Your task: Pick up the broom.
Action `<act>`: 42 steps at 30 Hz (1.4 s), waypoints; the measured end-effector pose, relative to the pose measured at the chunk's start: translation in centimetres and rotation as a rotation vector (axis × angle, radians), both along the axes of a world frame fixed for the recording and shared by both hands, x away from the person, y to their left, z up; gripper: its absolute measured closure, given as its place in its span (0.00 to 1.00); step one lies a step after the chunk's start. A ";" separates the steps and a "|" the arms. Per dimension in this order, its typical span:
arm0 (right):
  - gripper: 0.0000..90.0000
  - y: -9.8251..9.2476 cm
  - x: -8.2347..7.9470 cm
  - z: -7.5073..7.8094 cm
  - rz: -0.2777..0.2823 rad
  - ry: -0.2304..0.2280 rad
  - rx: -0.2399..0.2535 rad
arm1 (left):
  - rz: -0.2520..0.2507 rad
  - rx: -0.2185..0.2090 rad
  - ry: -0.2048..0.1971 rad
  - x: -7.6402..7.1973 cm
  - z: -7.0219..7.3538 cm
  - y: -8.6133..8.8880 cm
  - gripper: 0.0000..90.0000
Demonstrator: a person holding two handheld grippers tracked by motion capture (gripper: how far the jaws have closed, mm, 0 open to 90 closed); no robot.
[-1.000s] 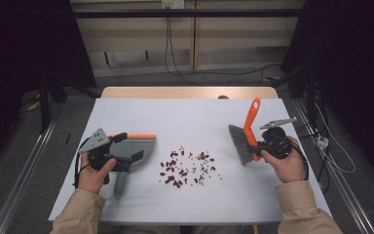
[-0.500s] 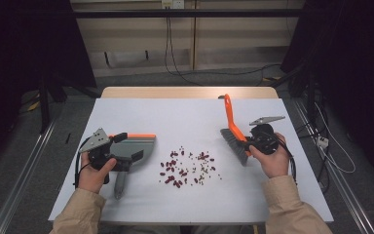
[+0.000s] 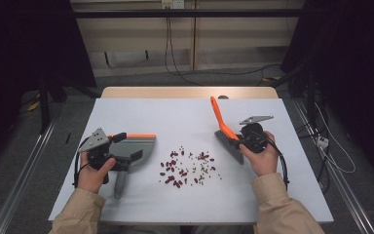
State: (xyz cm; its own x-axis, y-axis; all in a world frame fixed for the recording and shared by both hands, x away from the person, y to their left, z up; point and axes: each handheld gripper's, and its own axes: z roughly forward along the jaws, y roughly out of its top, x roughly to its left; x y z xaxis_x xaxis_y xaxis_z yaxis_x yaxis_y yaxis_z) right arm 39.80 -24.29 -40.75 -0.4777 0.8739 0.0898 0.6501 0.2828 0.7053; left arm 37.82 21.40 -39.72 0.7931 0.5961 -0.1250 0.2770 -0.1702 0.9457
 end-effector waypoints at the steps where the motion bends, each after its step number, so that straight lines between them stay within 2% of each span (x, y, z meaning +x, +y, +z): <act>1: 0.78 0.1 0.1 0.0 -0.001 0.001 0.000 | -0.001 0.003 0.000 0.0 0.0 0.0 0.05; 6: 0.77 0.3 0.3 -0.3 -0.007 -0.010 0.002 | -0.002 0.005 0.004 0.0 -0.1 0.0 0.05; 17: 0.76 0.6 0.6 -0.7 -0.037 -0.036 0.045 | -0.004 0.009 0.006 0.1 -0.1 0.0 0.05; 22: 0.72 0.9 1.0 -1.1 -0.051 -0.051 0.064 | -0.004 0.007 0.010 0.1 -0.2 0.0 0.05; 25: 0.69 1.0 1.3 -1.4 -0.061 -0.057 0.058 | -0.003 0.009 0.012 0.1 -0.3 0.0 0.05; 29: 0.77 1.3 1.5 -1.8 -0.066 -0.065 0.030 | 0.000 0.011 0.012 0.1 -0.3 0.1 0.05; 35: 0.78 1.5 1.4 -1.7 -0.062 -0.073 0.002 | 0.004 0.013 0.014 0.2 -0.4 0.2 0.05; 38: 0.79 1.7 1.2 -1.4 -0.067 -0.127 -0.023 | 0.003 0.013 0.014 0.1 -0.4 0.2 0.05; 40: 0.79 1.5 0.9 -0.9 -0.084 -0.153 -0.005 | 0.004 0.014 0.013 0.1 -0.4 0.2 0.05; 42: 0.79 1.5 0.5 -0.5 -0.093 -0.179 -0.052 | 0.004 0.016 0.013 0.1 -0.4 0.3 0.05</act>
State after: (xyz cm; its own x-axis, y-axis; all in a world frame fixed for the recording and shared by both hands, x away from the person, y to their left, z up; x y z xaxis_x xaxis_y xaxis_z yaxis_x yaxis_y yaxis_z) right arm 40.26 -22.83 -41.29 -0.3991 0.9162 -0.0356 0.5405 0.2664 0.7980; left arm 37.93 21.70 -40.13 0.7890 0.6014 -0.1259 0.2901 -0.1838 0.9392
